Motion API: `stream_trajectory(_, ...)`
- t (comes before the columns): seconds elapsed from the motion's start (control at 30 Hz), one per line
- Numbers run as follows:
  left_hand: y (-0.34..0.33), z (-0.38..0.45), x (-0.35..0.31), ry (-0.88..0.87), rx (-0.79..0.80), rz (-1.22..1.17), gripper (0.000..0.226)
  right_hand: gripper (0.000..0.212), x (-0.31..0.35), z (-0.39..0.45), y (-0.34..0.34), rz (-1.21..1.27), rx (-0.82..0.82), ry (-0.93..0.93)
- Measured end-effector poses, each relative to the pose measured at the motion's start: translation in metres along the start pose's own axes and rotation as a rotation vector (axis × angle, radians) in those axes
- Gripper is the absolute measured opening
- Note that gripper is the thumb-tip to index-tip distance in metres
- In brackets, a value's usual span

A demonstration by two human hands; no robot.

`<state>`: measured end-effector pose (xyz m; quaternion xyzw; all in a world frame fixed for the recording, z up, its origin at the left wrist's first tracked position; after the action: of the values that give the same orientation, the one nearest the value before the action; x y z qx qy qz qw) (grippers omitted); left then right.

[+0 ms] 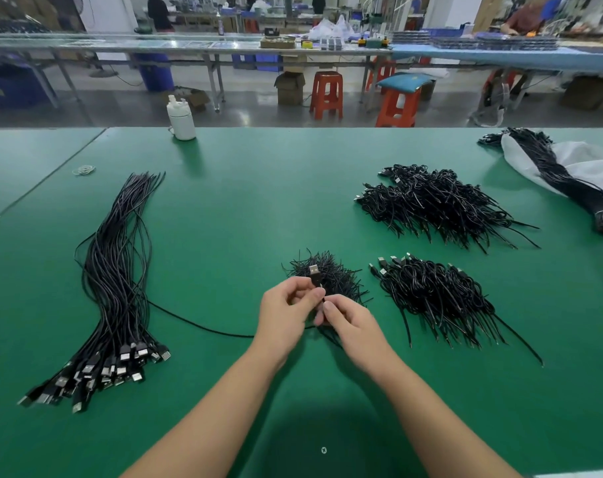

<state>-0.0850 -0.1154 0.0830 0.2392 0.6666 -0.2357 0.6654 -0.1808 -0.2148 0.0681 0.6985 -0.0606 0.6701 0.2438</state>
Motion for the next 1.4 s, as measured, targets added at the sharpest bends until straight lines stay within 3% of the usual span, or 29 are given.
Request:
stream_trajectory(0.1,0.000,-0.002,-0.005,-0.011,0.038,0.019,0.002,0.029,0.005,0.001,-0.002,0.009,0.009,0.020)
stream_trajectory(0.2,0.000,-0.004,-0.011,0.077,0.249,0.058,0.026,0.036,0.010,0.000,-0.005,0.097,0.014,0.043)
stream_trajectory(0.3,0.002,-0.007,-0.014,0.111,0.402,0.114,0.034,0.035,0.013,-0.001,-0.005,0.102,0.048,0.072)
stream_trajectory(0.47,0.012,-0.003,-0.013,0.041,0.416,0.304,0.036,0.031,0.013,-0.005,-0.006,0.064,0.068,0.024)
stream_trajectory(0.6,0.006,0.001,-0.016,-0.043,0.367,0.275,0.034,0.038,0.008,-0.009,-0.021,0.383,0.080,-0.115)
stream_trajectory(0.7,0.003,0.007,-0.031,-0.131,0.285,0.111,0.039,0.035,0.002,-0.010,-0.028,0.518,0.103,-0.152)
stream_trajectory(0.83,0.010,0.025,-0.057,-0.104,0.028,-0.418,0.045,0.034,-0.013,-0.016,-0.031,0.595,0.160,-0.282)
stream_trajectory(0.9,0.016,0.031,-0.069,-0.065,0.094,-0.619,0.044,0.034,-0.022,-0.019,-0.032,0.665,0.144,-0.324)
stream_trajectory(0.97,0.024,0.027,-0.074,0.032,0.304,-0.696,0.044,0.033,-0.027,-0.017,-0.029,0.756,0.107,-0.329)
stream_trajectory(1.07,0.032,0.008,-0.066,0.248,0.740,-0.337,0.043,0.030,-0.024,-0.006,-0.015,0.861,0.066,-0.307)
stream_trajectory(1.13,0.034,-0.001,-0.051,0.372,0.883,0.025,0.045,0.031,-0.018,0.001,-0.006,0.829,0.096,-0.284)
stream_trajectory(1.27,0.026,-0.003,-0.020,0.464,0.704,0.366,0.042,0.035,-0.006,0.006,-0.004,0.580,0.170,-0.262)
stream_trajectory(1.33,0.025,0.000,-0.011,0.396,0.651,0.433,0.041,0.037,-0.003,0.004,-0.005,0.489,0.177,-0.247)
stream_trajectory(1.4,0.030,0.001,-0.009,0.286,0.694,0.570,0.041,0.040,-0.001,0.002,-0.004,0.456,0.179,-0.237)
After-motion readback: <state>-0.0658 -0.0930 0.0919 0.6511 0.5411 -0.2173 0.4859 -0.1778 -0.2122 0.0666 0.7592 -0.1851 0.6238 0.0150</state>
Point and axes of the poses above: each hand's wrist, its own z-axis towards the middle knuckle, its own y-axis out of the back of the hand, x = y × z, the point moved 1 cm from there along z, towards the middle knuckle, and after that the axes turned 5 degrees about x, right-handed, at the moved point
